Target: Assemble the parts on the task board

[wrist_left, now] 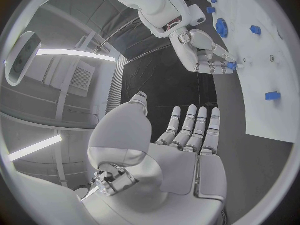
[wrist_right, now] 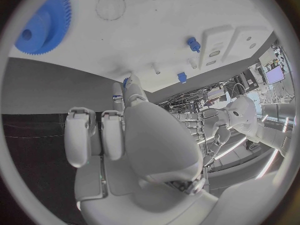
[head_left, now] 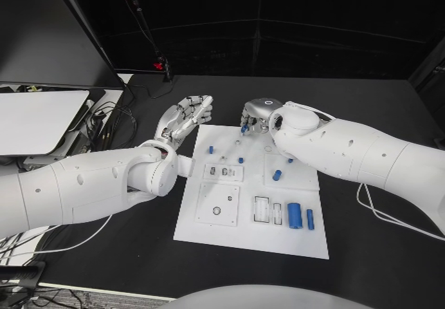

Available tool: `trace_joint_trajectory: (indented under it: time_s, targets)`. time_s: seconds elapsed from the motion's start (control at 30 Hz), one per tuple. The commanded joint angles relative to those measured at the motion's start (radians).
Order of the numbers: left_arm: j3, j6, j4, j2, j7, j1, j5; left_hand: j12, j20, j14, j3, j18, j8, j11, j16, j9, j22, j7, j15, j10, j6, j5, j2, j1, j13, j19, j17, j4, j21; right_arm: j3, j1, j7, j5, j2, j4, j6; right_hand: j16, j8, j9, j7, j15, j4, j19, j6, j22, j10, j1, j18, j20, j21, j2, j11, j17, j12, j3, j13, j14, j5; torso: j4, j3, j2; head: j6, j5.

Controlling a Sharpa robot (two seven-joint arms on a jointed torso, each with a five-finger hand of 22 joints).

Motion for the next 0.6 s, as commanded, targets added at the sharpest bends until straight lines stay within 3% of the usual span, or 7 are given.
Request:
trace_joint_trajectory:
  time_s: [0.03,0.6]
  targets:
    - [0.001,0.012,0.000,0.001,0.232,0.001,-0.008,0.006,0.002,-0.002,-0.001,0.020,0.003,0.002,0.004,-0.001,0.001,0.160,0.001,-0.001,0.003,0.006,0.011,-0.001,-0.002,-0.008,-0.001,-0.001,0.006,0.000,0.000,-0.001,-0.007,0.004,-0.004,0.024,-0.002,-0.002,0.001,0.000,0.009,0.001,0.016,0.003,0.111,0.000,0.009,-0.001,0.006,-0.006,0.003,0.001,-0.002,-0.006,0.003,-0.001,0.055,0.003,-0.0020,-0.0010,0.000,0.000,-0.002]
    - [0.001,0.011,-0.002,0.004,0.229,0.001,-0.008,0.006,0.002,-0.002,-0.001,0.020,0.004,0.002,0.004,-0.001,0.001,0.160,0.001,-0.001,0.003,0.008,0.012,0.000,-0.002,-0.009,-0.001,-0.001,0.006,0.000,0.000,0.008,-0.007,0.013,-0.004,0.026,-0.002,-0.005,0.001,0.001,0.009,0.003,0.016,0.001,0.111,-0.002,0.009,-0.001,0.006,-0.006,0.002,0.003,-0.002,-0.007,0.003,-0.001,0.055,0.003,0.0005,-0.0016,-0.001,-0.004,-0.006]
